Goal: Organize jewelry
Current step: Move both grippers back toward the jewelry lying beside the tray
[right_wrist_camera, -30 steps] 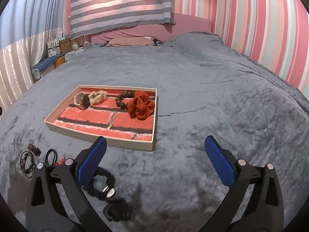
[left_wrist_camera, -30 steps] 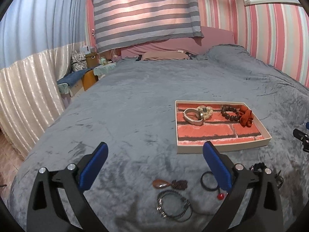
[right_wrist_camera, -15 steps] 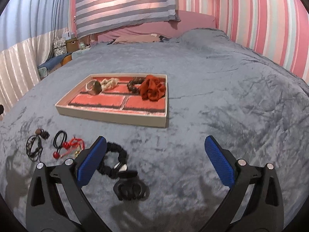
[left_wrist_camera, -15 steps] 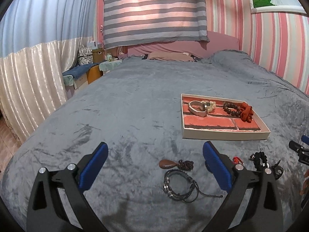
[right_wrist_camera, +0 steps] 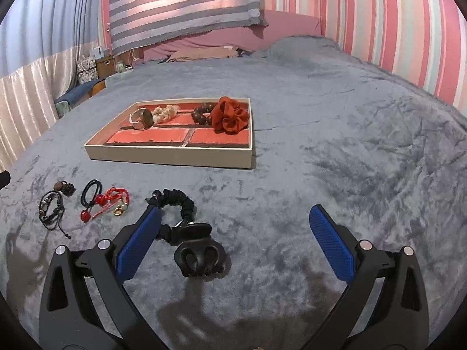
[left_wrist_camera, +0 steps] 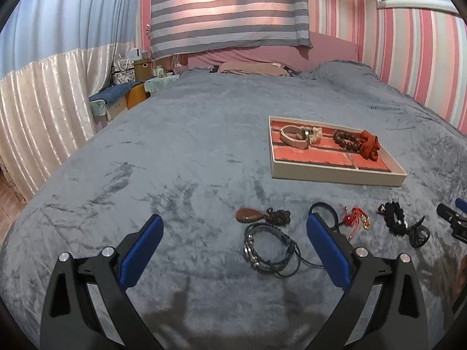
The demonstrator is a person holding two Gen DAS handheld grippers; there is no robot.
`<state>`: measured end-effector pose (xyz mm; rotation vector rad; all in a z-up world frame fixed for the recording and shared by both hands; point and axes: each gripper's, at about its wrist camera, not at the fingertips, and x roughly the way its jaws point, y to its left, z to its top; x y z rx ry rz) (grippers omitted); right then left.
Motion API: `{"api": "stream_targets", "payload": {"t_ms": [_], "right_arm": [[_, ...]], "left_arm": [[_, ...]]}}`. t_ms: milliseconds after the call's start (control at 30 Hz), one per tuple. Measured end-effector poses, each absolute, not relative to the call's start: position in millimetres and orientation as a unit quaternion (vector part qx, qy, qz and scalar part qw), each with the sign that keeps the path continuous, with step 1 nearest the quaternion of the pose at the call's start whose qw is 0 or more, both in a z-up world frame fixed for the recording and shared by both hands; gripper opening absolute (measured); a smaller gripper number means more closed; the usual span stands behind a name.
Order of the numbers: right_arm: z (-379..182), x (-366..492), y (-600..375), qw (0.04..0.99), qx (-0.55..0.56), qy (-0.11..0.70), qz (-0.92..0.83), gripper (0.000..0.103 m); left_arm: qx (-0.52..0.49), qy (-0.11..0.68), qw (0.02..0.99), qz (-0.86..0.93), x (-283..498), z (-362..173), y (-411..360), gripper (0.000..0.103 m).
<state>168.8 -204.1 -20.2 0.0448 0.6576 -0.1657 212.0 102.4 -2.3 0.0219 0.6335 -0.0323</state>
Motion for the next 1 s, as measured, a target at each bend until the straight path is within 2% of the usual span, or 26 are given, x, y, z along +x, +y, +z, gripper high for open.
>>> {"api": "stream_targets", "payload": {"t_ms": [167, 733, 800, 1000], "right_arm": [[-21, 162, -198, 0.948, -0.003, 0.309, -0.081, 0.099], [-52, 164, -198, 0.933, 0.01, 0.352, -0.077, 0.098], [-55, 166, -198, 0.931, 0.014, 0.356, -0.075, 0.095], [-60, 172, -197, 0.927, 0.015, 0.366, -0.075, 0.092]], "left_arm": [[0.021, 0.315, 0.949, -0.015, 211, -8, 96, 0.096], [0.001, 0.347, 0.938, -0.031, 215, -33, 92, 0.096], [0.0, 0.349, 0.936, -0.031, 218, -36, 92, 0.096], [-0.01, 0.374, 0.927, -0.034, 234, -50, 96, 0.095]]}}
